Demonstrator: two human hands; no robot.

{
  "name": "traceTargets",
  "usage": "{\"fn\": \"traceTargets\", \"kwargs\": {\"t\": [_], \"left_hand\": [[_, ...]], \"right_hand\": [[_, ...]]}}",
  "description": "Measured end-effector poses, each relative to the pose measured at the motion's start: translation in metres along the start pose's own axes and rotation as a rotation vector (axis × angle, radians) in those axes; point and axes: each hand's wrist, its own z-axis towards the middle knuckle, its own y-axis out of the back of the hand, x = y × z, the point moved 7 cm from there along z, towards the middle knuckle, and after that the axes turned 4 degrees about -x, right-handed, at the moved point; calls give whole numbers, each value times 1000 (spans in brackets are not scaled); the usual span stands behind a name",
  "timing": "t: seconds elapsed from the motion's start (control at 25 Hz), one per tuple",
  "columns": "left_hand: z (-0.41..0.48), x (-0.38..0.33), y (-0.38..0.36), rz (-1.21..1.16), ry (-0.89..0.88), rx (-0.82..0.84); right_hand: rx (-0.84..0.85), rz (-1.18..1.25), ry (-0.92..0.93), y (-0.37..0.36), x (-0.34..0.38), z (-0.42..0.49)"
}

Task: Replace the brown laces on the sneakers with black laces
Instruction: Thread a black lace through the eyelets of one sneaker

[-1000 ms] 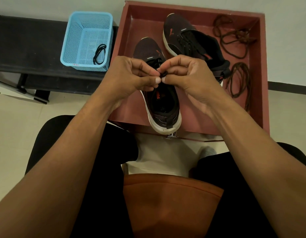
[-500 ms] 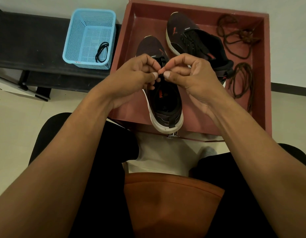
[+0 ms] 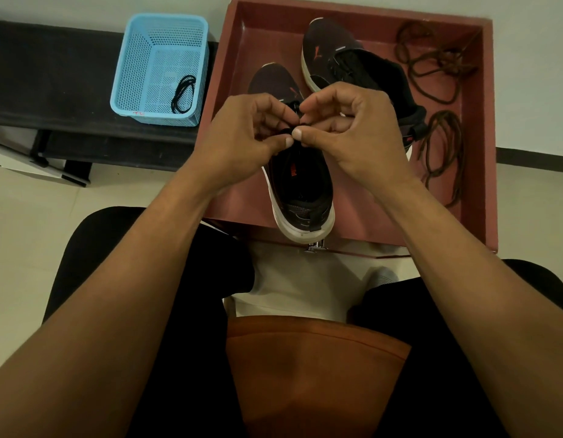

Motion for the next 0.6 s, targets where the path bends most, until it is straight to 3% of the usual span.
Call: {"fn": "traceTargets", "kwargs": {"t": [0.2,0.36,0.44,0.6], "left_hand": [[-7,-23,3,311,-198,-228],[-6,-16,-2,389,-139,-252],[-3,-7,-6,306,-49,-161],[-2,6,-14,-181,213,-3]], "right_hand": [[-62,-92,64,4,7,-1],[-61,-110,74,3,11,-2],[-54,-113,74,3,10,-2],[-34,-179,95,0,9,-3]]}}
